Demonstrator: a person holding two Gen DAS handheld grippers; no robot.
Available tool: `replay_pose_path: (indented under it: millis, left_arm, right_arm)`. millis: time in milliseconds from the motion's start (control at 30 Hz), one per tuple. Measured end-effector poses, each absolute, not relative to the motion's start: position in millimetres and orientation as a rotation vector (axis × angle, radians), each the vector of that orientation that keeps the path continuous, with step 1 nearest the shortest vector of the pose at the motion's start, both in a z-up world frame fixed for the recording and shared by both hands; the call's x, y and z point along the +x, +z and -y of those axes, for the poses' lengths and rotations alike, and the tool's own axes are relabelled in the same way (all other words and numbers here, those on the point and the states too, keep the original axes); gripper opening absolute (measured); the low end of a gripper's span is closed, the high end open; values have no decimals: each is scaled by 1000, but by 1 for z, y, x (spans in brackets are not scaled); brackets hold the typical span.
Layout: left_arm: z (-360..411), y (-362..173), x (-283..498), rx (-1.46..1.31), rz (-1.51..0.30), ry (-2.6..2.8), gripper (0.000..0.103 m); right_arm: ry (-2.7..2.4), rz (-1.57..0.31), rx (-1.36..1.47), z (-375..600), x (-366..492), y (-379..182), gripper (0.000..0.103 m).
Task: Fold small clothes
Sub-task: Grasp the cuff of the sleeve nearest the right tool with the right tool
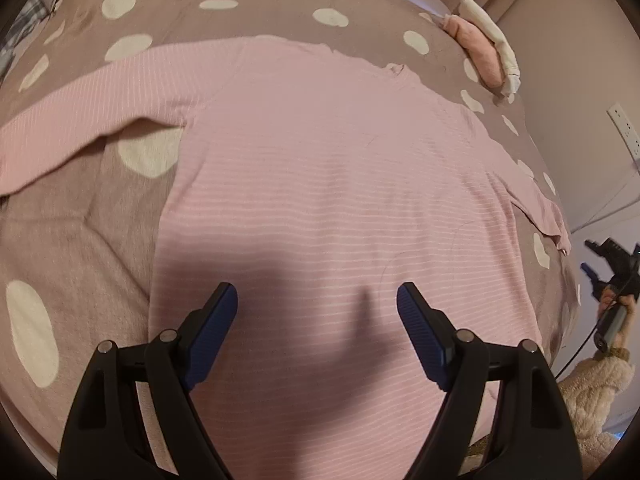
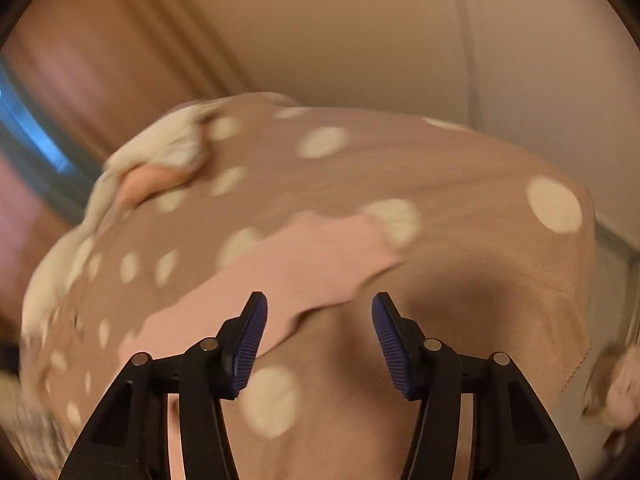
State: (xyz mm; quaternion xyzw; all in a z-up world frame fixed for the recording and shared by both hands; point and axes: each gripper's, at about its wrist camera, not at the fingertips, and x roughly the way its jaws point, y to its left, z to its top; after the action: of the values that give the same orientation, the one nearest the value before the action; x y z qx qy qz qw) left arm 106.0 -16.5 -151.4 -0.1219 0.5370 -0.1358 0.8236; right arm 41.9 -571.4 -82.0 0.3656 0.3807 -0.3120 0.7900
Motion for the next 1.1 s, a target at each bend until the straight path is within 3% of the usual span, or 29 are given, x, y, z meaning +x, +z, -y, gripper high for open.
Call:
replay_pose_path:
  millis: [267,300,367,433,567,867,1100]
  left_arm:
    - [15,-158,104,-297,-1172,-274,82]
    - [15,-159,104,-303,-1174,-273,82]
    - [14,-160,104,-307,-1180,-265,82]
    - [14,-159,103,-306,-1176,-267,82]
    - [11,-158,102,-314,-1175,-271,82]
    - [6,-149,102,-331,-1151,-271,82]
    - [-4,-124,101,-292,-1065,-228,82]
  right_arm:
    - [-600,-848,958,595,72,-134,48]
    - [-590,-841,958,594,80,-138,43]
    - [-623,-844,933,596,90,-142,11]
    - [-633,-839,928,601,98,-141,8]
    - [-688,-770,757,600,93,-105,7]
    - [-713,-808,651,594,98,-96,7]
    - [-703,-764,456,557,107,-49,7]
